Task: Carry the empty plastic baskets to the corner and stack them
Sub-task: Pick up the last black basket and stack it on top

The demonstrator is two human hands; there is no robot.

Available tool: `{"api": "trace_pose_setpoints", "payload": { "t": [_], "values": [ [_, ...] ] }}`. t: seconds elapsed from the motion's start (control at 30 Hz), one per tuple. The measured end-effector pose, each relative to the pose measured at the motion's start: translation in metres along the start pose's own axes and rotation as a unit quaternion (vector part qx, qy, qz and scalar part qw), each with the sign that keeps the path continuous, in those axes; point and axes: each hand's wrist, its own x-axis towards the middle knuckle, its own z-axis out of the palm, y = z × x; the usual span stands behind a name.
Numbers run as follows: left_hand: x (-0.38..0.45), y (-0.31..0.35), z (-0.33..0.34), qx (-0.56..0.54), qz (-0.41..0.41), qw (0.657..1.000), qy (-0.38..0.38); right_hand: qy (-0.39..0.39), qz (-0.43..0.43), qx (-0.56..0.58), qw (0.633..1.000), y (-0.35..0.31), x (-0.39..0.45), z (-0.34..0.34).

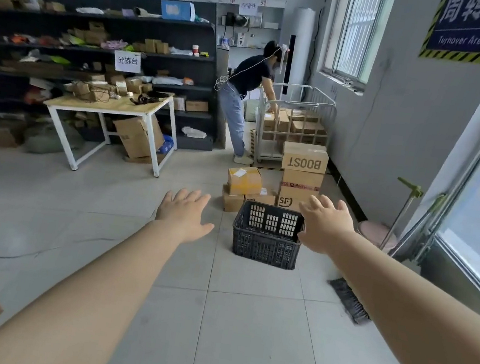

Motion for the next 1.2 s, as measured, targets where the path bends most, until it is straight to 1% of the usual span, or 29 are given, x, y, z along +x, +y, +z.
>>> {"api": "trace_pose_setpoints", "payload": {
  "t": [0.13,0.27,0.4,0.53,0.63,0.8,0.97,1.1,1.2],
  "values": [
    [0.067,0.004,0.001,-0.015,-0.006,1.0,-0.014,-0.021,0.018,0.004,1.0,0.032,0.057,0.006],
    [0.144,0.012,0.004,-0.042,-0.021,0.999,-0.027,-0.026,0.031,-0.001,0.999,0.057,0.122,0.018],
    [0.231,0.022,0.012,-0.063,-0.001,0.997,-0.033,-0.039,0.05,-0.008,0.998,0.076,0.201,0.029],
    [0.329,0.014,0.013,-0.079,0.006,0.996,-0.03,-0.044,0.068,-0.004,0.997,0.09,0.287,0.038],
    [0.398,0.007,0.011,-0.096,0.005,0.995,-0.038,-0.063,0.078,0.004,0.995,0.099,0.344,0.045],
    [0.496,0.007,0.015,-0.09,0.014,0.995,-0.041,-0.086,0.098,0.032,0.991,0.118,0.428,0.066],
    [0.584,0.018,0.03,-0.087,0.016,0.994,-0.063,-0.11,0.089,0.042,0.989,0.137,0.513,0.095],
    [0.651,0.032,0.039,-0.107,-0.009,0.992,-0.069,-0.116,0.068,0.055,0.989,0.161,0.588,0.119],
    [0.697,0.042,0.051,-0.133,-0.038,0.986,-0.09,-0.134,0.054,0.07,0.987,0.183,0.639,0.141]
  ]
}}
